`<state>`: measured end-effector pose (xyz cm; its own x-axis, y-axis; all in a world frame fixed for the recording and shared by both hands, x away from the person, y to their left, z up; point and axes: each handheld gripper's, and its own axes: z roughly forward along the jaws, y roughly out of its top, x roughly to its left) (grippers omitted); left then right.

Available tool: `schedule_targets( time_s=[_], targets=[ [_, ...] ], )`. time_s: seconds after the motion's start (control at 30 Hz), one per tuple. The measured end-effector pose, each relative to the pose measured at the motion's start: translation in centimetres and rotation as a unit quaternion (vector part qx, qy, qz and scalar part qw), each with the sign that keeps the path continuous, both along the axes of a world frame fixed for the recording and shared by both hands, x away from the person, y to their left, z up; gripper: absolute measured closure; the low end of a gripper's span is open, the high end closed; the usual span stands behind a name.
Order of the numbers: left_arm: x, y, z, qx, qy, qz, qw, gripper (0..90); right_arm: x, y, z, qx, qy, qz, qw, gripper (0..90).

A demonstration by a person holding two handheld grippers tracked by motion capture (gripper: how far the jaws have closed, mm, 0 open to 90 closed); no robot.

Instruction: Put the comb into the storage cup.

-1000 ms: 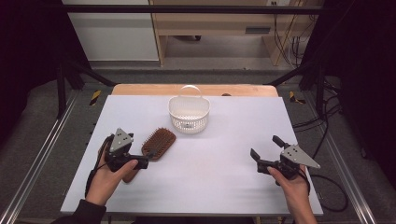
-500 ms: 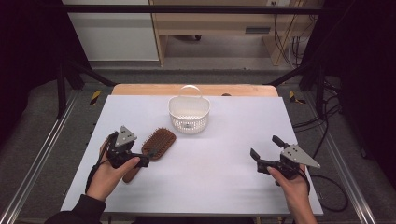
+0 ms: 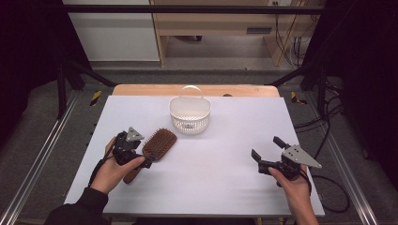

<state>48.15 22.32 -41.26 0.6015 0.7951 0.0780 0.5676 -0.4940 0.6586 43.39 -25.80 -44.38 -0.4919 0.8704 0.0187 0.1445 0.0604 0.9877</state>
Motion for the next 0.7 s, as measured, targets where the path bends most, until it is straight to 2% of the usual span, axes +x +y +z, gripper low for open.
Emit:
schedule_targets(
  time_s=[0.27, 0.47, 0.7],
  targets=[
    [0.7, -0.1, -0.8, 0.025, 0.020, 0.011, 0.9994, 5.2, 0.0, 0.0, 0.0, -0.002, 0.003, 0.003, 1.0000, 3.3],
    [1.1, 0.4, -1.4, 0.029, 0.037, 0.021, 0.9987, 5.8, 0.0, 0.0, -0.1, -0.002, 0.006, 0.004, 1.0000, 3.4],
    [1.4, 0.7, -2.3, 0.038, 0.069, 0.021, 0.9967, 8.1, 0.1, 0.1, -0.1, -0.003, 0.009, 0.006, 0.9999, 3.5]
  ],
)
